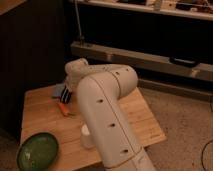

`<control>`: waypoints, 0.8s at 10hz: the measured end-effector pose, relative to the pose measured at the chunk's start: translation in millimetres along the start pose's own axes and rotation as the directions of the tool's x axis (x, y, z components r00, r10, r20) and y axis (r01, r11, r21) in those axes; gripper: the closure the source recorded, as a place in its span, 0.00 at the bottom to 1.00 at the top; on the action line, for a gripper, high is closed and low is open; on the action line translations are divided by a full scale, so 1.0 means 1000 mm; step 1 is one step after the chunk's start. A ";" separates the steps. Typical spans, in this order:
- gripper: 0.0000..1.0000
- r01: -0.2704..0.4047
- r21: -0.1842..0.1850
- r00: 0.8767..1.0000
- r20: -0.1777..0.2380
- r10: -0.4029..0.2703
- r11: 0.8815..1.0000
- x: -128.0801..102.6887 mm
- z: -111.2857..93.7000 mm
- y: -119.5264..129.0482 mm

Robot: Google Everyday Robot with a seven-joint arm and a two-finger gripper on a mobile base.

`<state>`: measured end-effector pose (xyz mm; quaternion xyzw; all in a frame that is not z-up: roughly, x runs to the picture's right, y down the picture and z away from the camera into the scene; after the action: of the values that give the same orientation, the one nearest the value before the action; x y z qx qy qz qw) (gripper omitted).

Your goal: Push the eraser across the table

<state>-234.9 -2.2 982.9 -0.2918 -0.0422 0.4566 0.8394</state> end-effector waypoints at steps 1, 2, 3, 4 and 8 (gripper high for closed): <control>0.94 -0.012 -0.012 1.000 -0.001 0.012 1.000 0.001 0.001 0.000; 0.94 -0.023 -0.031 1.000 0.004 0.023 0.999 0.000 0.000 0.003; 0.94 -0.031 -0.050 0.999 0.007 0.031 0.998 -0.001 0.000 0.007; 0.94 -0.040 -0.080 0.999 0.012 0.041 0.996 -0.002 -0.001 0.015; 0.94 -0.033 -0.154 0.999 0.010 0.035 0.988 -0.003 0.000 0.052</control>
<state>-275.2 16.8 955.6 -0.3534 -0.0774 0.4682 0.8062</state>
